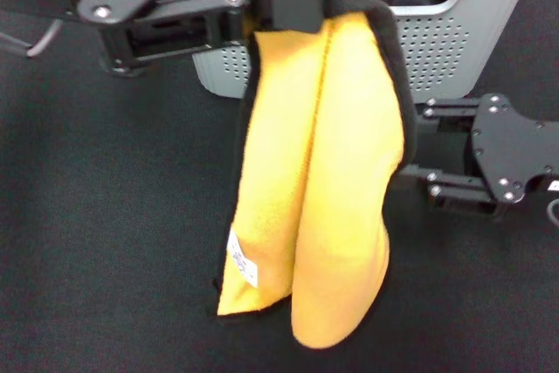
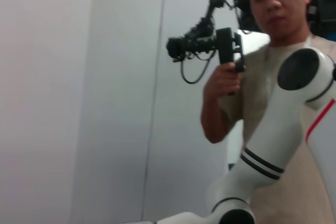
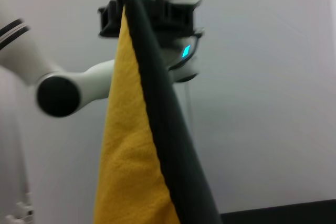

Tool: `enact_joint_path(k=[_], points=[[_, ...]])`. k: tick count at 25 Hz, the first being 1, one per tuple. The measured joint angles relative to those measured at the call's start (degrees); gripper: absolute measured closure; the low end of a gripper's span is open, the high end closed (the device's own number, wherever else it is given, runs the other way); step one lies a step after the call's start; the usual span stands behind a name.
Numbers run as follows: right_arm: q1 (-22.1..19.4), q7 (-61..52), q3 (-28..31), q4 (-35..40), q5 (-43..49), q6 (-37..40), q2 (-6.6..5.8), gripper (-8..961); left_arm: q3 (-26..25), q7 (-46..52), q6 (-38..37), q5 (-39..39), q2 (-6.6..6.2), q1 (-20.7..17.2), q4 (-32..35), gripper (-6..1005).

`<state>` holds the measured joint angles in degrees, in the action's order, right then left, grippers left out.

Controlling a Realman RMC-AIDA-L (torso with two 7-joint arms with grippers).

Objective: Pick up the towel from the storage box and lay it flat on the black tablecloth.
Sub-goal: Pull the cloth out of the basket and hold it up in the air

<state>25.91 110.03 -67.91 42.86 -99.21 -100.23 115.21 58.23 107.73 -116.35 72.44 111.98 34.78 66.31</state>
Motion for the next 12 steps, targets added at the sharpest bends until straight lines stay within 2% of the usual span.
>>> enact_joint_path(k=[8,12], points=[[1.15,-0.08,-3.99,0.05,0.07,-0.37,0.07,425,1.85,-0.85,-0.02,0.60,0.18,1.89,0.29,973],[-0.34,-0.08,-2.76,0.71,-0.67,-1.27,-0.88,425,1.80,-1.28,-0.03,1.09,-0.15,1.28,0.27,973]])
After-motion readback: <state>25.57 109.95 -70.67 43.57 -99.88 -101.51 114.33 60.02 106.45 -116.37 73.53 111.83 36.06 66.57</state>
